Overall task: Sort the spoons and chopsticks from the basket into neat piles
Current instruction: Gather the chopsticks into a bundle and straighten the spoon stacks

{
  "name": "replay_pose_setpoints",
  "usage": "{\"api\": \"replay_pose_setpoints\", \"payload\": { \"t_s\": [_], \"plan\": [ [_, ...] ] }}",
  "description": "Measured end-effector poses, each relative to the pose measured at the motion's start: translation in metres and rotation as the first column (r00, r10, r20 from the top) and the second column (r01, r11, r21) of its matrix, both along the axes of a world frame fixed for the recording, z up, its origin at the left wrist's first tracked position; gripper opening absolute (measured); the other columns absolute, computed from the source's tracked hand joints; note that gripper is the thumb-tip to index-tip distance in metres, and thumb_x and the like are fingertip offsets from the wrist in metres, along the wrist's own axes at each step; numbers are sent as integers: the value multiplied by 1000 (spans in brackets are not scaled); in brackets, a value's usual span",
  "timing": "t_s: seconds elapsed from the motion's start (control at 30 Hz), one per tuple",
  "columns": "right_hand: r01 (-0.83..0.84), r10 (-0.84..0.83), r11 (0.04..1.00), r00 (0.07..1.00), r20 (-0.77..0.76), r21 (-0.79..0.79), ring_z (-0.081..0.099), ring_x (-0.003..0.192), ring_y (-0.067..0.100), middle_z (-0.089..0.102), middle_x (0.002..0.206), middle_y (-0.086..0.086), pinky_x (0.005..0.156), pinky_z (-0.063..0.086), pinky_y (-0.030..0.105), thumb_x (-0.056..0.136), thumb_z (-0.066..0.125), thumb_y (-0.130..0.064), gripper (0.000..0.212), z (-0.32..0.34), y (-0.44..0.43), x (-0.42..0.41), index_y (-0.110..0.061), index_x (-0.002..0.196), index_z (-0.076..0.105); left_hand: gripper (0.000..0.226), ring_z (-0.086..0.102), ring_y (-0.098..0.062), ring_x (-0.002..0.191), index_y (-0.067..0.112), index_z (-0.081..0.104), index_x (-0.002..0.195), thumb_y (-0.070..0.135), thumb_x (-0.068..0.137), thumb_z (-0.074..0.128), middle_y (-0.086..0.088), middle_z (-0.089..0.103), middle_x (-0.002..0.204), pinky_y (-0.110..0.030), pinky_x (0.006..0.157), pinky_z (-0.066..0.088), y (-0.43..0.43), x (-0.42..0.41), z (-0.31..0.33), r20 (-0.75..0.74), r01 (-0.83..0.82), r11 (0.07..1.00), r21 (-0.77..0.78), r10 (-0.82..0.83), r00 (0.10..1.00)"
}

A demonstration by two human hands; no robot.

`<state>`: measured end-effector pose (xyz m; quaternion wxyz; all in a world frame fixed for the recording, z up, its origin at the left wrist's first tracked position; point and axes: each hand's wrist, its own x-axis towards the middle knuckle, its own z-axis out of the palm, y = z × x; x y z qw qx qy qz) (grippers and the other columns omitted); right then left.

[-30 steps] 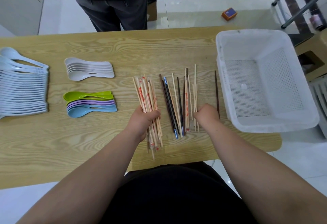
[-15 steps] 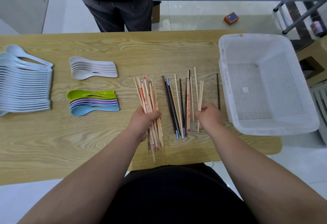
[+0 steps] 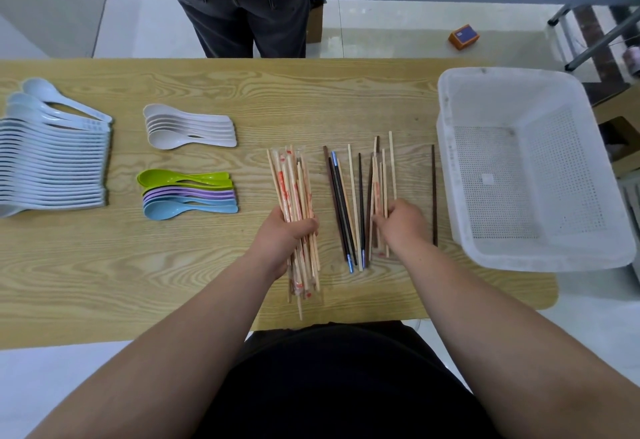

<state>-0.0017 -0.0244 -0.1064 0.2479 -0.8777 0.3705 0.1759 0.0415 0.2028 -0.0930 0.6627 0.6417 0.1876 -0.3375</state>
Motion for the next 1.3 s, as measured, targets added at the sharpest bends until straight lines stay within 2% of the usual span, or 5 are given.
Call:
{"api": "replay_pose_setpoints", "payload": {
  "t_s": [0.5, 0.83, 1.0, 1.17, 1.3],
  "plan": [
    [-58, 47, 994, 991, -124, -88, 56, 70, 18, 57, 83, 2, 53, 42, 28, 96, 57, -16, 5, 3, -7, 3, -14, 100, 58, 44, 69, -24, 87, 10, 60, 115, 13, 76, 81, -11, 71, 98, -38, 76, 55, 1, 2, 0, 17, -5, 1000, 20, 4, 1000],
    [-47, 24, 994, 975, -223, -96, 50, 62, 17, 53, 79, 3, 46, 35, 26, 95, 60, -10, 13, 4, -7, 8, -8, 108, 63, 35, 69, -26, 87, 9, 61, 112, 7, 81, 78, -13, 71, 99, -41, 82, 57, -1, 3, -2, 6, -8, 999, 36, 8, 1000],
    [-55, 36, 996, 970, -239, -70, 41, 61, 14, 44, 75, 2, 52, 35, 26, 100, 39, 1, 30, 4, -5, 5, -6, 119, 61, 34, 68, -26, 88, 8, 62, 113, 6, 82, 77, -13, 71, 99, -42, 84, 57, -4, 3, 1, 24, 2, 999, 40, -3, 1000],
    [-47, 33, 997, 977, -211, -60, 49, 81, 21, 63, 117, 13, 72, 41, 33, 97, 36, 7, 40, 11, -2, 2, -3, 129, 58, 36, 69, -26, 89, 8, 62, 113, 7, 81, 78, -12, 71, 100, -43, 85, 57, -5, 4, 4, 28, 17, 999, 51, -18, 999],
    [-24, 9, 997, 980, -197, -72, 52, 70, 19, 53, 81, 5, 62, 42, 29, 98, 40, 1, 28, 9, -5, -2, -8, 112, 63, 35, 70, -28, 92, 12, 62, 111, 8, 81, 78, -12, 72, 101, -44, 87, 57, -5, 2, 5, 20, 12, 999, 50, -13, 1000]
  ]
}}
